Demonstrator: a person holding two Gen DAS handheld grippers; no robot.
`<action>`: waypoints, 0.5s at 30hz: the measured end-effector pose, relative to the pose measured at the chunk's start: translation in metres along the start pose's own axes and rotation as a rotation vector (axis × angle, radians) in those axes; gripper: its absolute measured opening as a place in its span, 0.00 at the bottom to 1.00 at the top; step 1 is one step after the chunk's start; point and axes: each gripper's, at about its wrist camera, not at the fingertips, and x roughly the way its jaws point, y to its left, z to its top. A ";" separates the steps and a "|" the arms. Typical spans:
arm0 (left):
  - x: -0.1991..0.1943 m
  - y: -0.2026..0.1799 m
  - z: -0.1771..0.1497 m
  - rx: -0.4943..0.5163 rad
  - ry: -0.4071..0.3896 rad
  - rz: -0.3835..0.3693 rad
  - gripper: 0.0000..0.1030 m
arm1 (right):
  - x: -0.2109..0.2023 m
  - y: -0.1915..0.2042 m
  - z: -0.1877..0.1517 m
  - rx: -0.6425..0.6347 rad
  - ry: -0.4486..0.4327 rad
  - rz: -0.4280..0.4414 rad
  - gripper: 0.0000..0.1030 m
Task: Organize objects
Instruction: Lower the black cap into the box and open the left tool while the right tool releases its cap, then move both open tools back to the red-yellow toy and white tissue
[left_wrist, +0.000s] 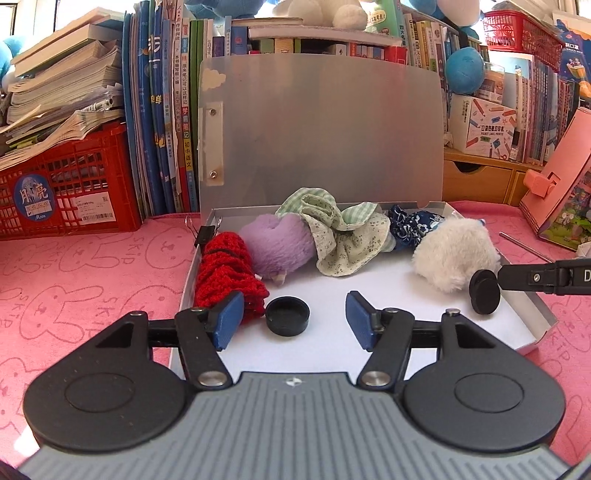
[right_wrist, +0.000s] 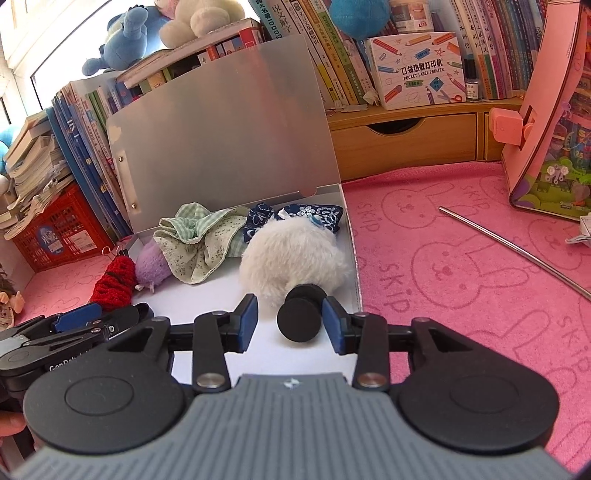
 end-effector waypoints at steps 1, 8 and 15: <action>-0.007 -0.002 -0.001 0.008 -0.007 -0.007 0.67 | -0.005 0.001 -0.001 -0.011 -0.007 0.002 0.55; -0.057 -0.009 -0.019 0.010 -0.036 -0.078 0.70 | -0.043 0.006 -0.018 -0.079 -0.030 0.036 0.58; -0.101 -0.017 -0.052 0.025 -0.035 -0.138 0.71 | -0.080 0.009 -0.045 -0.110 -0.025 0.101 0.60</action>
